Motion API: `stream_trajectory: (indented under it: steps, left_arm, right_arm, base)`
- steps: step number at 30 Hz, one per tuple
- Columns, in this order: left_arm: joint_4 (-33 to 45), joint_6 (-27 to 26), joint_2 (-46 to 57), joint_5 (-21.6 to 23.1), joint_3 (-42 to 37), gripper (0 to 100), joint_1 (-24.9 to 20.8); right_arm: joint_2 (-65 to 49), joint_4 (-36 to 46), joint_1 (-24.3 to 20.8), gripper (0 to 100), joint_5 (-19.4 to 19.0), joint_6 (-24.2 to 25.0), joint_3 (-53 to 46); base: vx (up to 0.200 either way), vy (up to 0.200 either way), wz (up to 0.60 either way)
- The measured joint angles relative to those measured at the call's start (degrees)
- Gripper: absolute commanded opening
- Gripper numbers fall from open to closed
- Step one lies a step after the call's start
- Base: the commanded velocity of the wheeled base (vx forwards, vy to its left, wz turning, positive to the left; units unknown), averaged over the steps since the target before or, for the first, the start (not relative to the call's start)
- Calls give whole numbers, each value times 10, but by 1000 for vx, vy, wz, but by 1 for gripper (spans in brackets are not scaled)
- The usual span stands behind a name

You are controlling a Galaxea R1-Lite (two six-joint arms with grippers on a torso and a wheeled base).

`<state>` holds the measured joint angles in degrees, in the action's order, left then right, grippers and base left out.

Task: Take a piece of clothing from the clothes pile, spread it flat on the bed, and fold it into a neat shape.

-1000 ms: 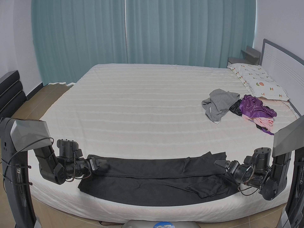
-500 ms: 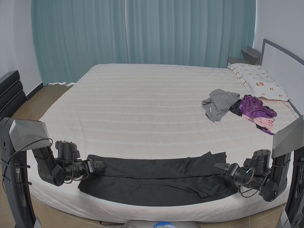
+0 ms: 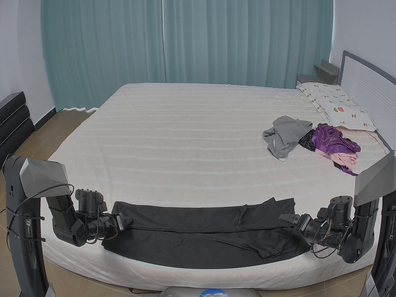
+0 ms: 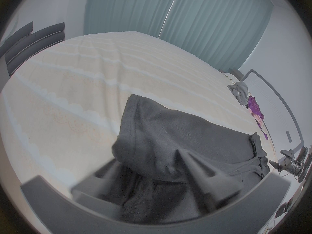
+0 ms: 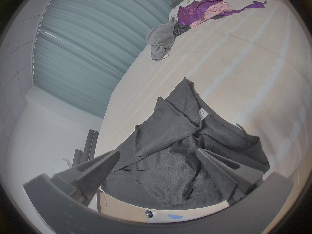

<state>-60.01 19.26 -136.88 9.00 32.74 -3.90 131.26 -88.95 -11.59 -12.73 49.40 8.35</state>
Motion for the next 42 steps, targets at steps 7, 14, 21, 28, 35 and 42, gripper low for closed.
stream_trajectory:
  steps: [7,14,21,28,35,42]
  left_arm:
    - [-54,3,-1,0,-17,0,0]
    - [-61,5,1,-9,-25,0,1]
    - [-63,36,8,-11,-33,0,1]
    - [-64,44,12,-11,-31,0,-1]
    - [-64,62,12,-11,-11,0,-1]
    - [-62,92,11,-11,25,0,-9]
  right_arm:
    - [3,0,2,100,0,0,0]
    - [10,0,20,100,0,0,5]
    - [11,0,56,100,-16,1,18]
    - [16,0,79,100,-36,1,28]
    - [22,0,83,100,-37,1,32]
    - [24,0,82,100,-38,1,40]
  base:
    - [0,0,0]
    - [0,0,0]
    - [-29,0,0]
    - [-143,0,0]
    - [0,0,0]
    - [0,-114,0]
